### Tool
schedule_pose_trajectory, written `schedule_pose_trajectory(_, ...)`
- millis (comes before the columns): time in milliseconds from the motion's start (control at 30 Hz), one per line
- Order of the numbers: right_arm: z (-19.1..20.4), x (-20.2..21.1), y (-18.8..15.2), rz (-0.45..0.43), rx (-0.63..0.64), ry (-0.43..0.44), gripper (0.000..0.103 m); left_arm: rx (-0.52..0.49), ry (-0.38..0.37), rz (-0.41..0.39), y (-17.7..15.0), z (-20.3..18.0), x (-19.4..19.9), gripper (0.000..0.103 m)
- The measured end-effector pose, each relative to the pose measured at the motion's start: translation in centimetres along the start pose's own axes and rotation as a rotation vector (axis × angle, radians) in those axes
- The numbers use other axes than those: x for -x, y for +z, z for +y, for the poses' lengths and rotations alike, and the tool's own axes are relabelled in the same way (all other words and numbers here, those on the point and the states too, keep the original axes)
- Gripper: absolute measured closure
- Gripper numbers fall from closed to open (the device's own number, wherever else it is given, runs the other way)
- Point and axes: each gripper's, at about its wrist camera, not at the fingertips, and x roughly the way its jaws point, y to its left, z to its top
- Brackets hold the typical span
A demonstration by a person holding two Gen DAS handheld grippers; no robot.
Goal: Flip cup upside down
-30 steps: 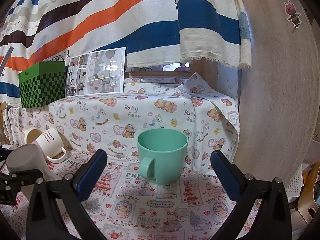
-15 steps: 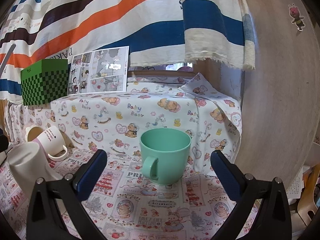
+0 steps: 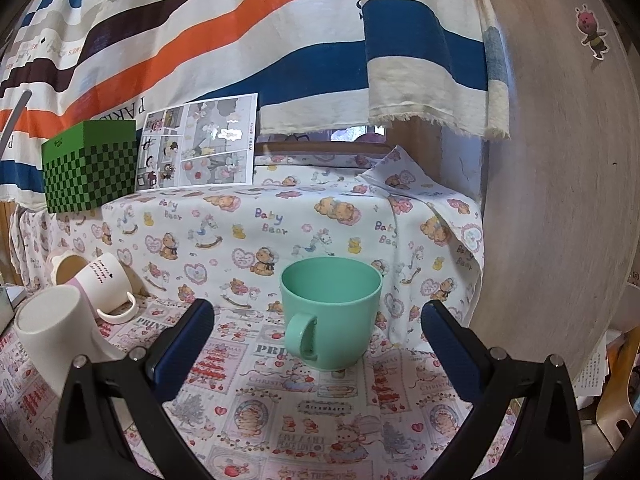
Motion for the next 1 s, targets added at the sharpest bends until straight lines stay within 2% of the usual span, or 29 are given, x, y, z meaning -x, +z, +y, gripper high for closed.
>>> schedule_pose_trajectory(133,0.1,0.1,0.0,-0.002,0.01,0.003,0.0,0.069,0.017,0.062,-0.1,1.6,-1.2,0.0)
schedule_pose_trajectory(233,0.3,0.0,0.0,-0.001,0.016,0.009,0.0,0.026,0.059,0.131,-0.5,1.0,-2.5,0.0)
schedule_pose_trajectory(267,0.4,-0.1,0.0,0.001,0.017,0.011,0.0,0.011,0.044,0.144,-0.6,0.8,-2.7,0.0)
schedule_pose_trajectory(400,0.1,-0.1,0.0,-0.001,0.004,0.007,0.0,0.032,0.054,0.116,-0.7,1.1,-2.1,0.0)
schedule_pose_trajectory(500,0.2,-0.2,0.0,0.004,0.007,0.011,0.0,0.038,0.059,0.136,-0.7,1.2,-2.4,0.0)
schedule_pose_trajectory(1000,0.6,-0.2,-0.1,0.008,0.022,0.025,0.0,0.03,0.072,0.136,-0.6,1.0,-2.4,0.0)
